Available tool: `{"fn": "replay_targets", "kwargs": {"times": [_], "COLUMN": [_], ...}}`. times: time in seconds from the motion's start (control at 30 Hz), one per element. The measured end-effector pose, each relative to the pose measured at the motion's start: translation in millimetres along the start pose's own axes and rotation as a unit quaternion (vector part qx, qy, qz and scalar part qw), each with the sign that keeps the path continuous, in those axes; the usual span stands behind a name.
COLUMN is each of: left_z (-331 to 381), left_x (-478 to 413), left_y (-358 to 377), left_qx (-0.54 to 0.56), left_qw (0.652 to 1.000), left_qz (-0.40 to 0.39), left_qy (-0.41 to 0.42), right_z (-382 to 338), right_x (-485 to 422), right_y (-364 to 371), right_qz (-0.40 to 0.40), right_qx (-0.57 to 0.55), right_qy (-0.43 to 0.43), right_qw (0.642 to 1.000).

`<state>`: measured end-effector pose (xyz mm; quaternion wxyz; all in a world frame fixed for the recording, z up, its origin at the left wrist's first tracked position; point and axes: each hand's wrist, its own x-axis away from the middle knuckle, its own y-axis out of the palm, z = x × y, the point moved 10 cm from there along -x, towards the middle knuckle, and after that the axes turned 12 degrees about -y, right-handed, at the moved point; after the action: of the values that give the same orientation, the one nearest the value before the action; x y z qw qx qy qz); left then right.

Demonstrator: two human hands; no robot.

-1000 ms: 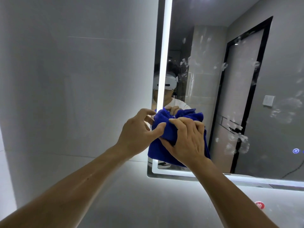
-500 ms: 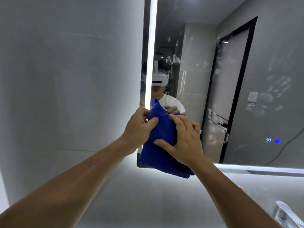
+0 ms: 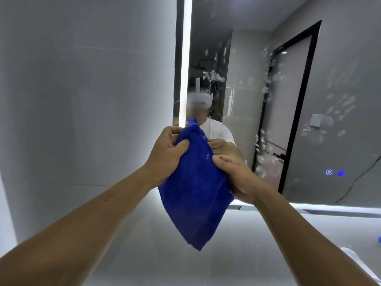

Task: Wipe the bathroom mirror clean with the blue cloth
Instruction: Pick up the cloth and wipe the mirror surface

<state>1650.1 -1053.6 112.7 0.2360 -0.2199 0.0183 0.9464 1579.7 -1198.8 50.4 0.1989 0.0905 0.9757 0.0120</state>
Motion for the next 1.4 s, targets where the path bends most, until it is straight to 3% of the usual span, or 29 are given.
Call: {"fn": "replay_targets", "kwargs": {"times": [0.27,0.37,0.47,0.63,0.73,0.83,0.9,0.97,1.0,1.07,1.13,1.2,1.3,1.4], "left_z": [21.6,10.2,-0.6,5.0,4.0,3.5,5.1,8.1,9.8,13.6,15.7,20.7,38.8,48.4], "left_x": [10.6,10.7,16.0,23.1,19.2,12.0,7.3,3.6,1.4,-2.4,-5.8,-9.1,-16.8,-25.4], "left_y": [4.2,13.7,23.8,29.7,27.3,19.6,15.4,12.7,11.6,9.1,5.6,1.2,-0.9,11.3], "left_qx": [-0.161,-0.129,-0.279,-0.395,-0.360,-0.276,-0.229,-0.200,-0.194,-0.201,-0.203,-0.211,-0.261,-0.276], "left_qw": [0.983,0.989,0.949,0.902,0.916,0.946,0.961,0.970,0.972,0.972,0.972,0.972,0.963,0.952], "left_qz": [0.003,-0.075,-0.148,-0.171,-0.178,-0.161,-0.139,-0.122,-0.117,-0.112,-0.111,-0.097,-0.042,-0.030], "left_qy": [0.089,0.021,-0.015,0.032,-0.007,-0.050,-0.060,-0.064,-0.062,-0.053,-0.049,-0.031,0.058,0.128], "right_z": [-24.7,-30.1,-34.0,-37.5,-37.5,-52.8,-72.3,-85.9,-84.5,-71.6,-68.0,-74.5,-92.4,-118.8], "right_x": [-6.1,-9.3,-12.7,-18.8,-22.8,-26.5,-17.5,-5.4,-3.4,-7.0,-12.0,-15.8,-21.3,-11.3], "right_y": [-18.9,-14.5,-14.2,-27.1,-33.2,-32.1,-21.1,2.8,14.9,26.8,24.8,21.2,4.4,4.3], "right_qz": [0.138,0.131,0.129,0.150,0.157,0.149,0.151,0.103,0.055,-0.024,-0.055,-0.064,0.046,0.199], "right_qx": [-0.009,-0.048,-0.052,0.031,0.144,0.332,0.436,0.480,0.480,0.455,0.435,0.478,0.599,0.656], "right_qy": [-0.061,-0.072,-0.065,-0.077,-0.084,-0.159,-0.258,-0.361,-0.382,-0.343,-0.298,-0.293,-0.290,-0.363], "right_qw": [0.989,0.988,0.988,0.985,0.973,0.918,0.849,0.792,0.788,0.821,0.848,0.825,0.745,0.631]}}
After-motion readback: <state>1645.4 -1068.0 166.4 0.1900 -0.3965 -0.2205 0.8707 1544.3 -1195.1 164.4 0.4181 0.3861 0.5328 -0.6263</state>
